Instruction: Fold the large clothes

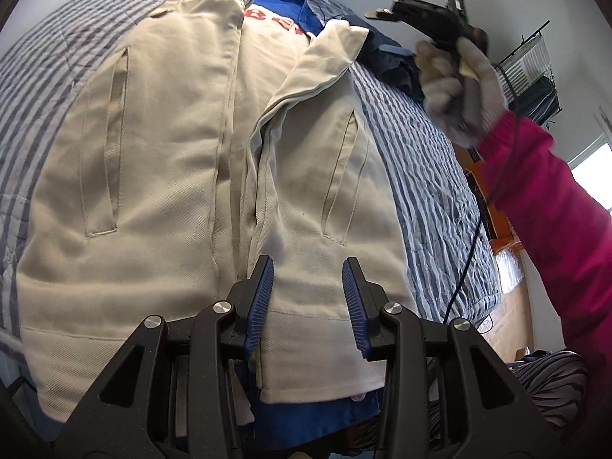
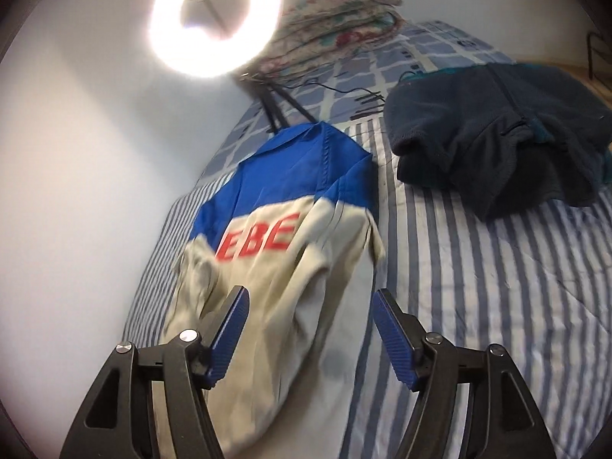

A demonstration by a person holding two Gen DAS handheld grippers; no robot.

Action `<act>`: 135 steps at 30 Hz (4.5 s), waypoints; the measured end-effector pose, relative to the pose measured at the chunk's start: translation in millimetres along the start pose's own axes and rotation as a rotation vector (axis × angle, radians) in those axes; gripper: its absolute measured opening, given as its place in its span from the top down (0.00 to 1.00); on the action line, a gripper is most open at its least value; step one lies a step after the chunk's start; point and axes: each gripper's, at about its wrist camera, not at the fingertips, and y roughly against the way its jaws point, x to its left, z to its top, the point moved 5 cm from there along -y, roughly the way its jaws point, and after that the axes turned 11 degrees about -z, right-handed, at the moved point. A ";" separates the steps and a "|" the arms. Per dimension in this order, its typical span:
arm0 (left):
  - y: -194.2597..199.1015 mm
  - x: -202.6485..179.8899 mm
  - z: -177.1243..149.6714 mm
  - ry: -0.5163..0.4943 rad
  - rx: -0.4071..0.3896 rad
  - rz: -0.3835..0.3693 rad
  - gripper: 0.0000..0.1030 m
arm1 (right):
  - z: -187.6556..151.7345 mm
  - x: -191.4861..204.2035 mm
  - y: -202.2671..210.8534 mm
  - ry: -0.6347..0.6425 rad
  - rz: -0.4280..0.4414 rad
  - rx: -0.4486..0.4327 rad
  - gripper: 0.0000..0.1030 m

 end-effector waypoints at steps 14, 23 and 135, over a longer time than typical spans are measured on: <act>0.9 4.6 0.9 0.051 0.012 -0.053 0.64 | 10.2 33.7 -38.6 0.044 -0.033 0.082 0.91; 6.8 8.0 -3.2 0.074 0.016 -0.092 0.64 | 22.0 99.8 -79.3 0.151 -0.089 0.127 0.93; 98.7 123.5 -34.9 0.320 0.048 -0.090 0.75 | -358.8 0.9 138.4 0.082 0.151 0.401 0.64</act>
